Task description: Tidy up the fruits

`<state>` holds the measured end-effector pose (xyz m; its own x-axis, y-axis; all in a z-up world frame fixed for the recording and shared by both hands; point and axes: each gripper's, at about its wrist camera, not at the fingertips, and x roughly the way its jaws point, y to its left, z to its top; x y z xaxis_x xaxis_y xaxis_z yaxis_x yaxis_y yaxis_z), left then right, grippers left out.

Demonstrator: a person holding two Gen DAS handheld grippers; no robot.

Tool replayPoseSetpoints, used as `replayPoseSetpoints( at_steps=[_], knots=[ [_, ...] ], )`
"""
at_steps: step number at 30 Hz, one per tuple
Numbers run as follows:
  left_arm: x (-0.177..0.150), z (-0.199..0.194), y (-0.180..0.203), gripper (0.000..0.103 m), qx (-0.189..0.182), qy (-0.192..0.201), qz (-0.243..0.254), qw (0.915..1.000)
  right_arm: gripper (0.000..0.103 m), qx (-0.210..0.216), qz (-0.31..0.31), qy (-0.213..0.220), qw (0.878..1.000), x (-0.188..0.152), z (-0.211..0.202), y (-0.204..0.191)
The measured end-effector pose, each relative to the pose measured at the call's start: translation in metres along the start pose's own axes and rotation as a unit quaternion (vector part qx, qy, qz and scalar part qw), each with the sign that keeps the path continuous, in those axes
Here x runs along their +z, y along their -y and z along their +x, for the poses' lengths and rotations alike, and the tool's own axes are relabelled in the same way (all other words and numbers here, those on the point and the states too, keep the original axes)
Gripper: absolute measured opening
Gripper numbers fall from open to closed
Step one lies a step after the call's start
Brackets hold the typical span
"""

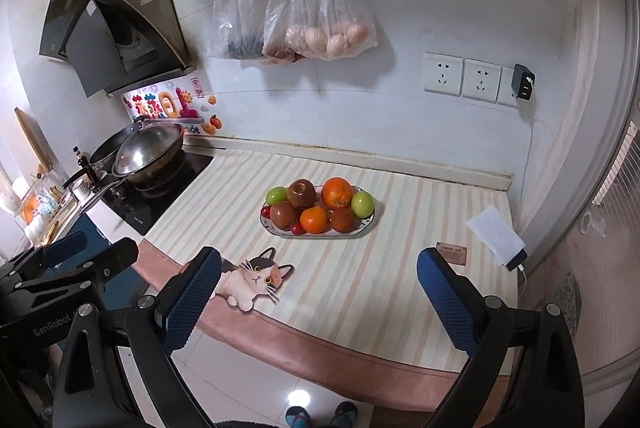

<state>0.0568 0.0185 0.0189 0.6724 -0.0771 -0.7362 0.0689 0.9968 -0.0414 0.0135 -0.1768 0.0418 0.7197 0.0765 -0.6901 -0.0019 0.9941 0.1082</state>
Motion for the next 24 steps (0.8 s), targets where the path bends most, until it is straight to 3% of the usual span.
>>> replayPoseSetpoints(
  at_steps=[6,15,24],
  knots=[
    [0.008,0.024,-0.002,0.102,0.023,0.006,-0.005,0.9997,0.1,-0.016,0.003,0.004,1.0,0.012,0.025,0.007],
    [0.023,0.066,-0.006,0.102,0.051,-0.008,-0.011,0.9986,0.1,-0.023,0.003,-0.003,1.0,0.032,0.084,0.015],
    [0.033,0.094,-0.004,0.102,0.055,-0.021,-0.007,0.9982,0.1,-0.028,0.008,-0.016,0.999,0.036,0.126,0.015]
  ],
)
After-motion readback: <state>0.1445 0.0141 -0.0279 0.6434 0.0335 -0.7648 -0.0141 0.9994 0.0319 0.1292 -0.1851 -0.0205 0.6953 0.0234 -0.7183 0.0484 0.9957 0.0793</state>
